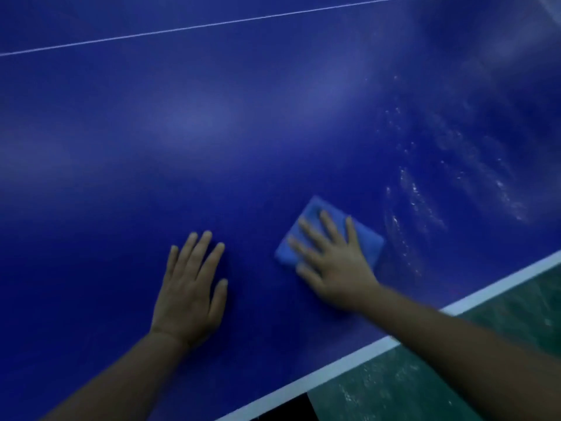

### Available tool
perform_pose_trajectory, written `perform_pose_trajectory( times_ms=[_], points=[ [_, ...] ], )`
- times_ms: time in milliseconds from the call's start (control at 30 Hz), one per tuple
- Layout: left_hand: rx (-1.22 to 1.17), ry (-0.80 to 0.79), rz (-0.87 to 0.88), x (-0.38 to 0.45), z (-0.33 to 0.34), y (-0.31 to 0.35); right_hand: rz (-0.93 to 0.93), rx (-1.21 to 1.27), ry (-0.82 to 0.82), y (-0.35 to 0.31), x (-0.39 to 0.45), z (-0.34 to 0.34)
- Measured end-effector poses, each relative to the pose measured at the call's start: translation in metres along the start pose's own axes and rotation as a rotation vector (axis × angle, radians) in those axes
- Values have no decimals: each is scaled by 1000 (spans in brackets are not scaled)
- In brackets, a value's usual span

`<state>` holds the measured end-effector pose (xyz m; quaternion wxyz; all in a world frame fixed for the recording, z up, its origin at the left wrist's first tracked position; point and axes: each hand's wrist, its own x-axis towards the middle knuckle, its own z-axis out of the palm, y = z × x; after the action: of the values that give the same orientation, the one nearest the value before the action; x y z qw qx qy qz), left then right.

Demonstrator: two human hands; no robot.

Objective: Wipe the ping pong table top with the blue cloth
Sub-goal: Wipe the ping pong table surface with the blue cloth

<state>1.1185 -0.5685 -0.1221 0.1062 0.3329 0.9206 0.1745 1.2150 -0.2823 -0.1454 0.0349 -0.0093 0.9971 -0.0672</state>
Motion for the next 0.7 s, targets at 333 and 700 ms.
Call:
perform_pose_trajectory(
  times_ms=[333,700],
  points=[
    [52,-40,12,-16,10,0,863,102,74,-13,32,-10],
    [105,-54,28,-16,15,1,1058,94,39,-15,-90,2]
  ],
)
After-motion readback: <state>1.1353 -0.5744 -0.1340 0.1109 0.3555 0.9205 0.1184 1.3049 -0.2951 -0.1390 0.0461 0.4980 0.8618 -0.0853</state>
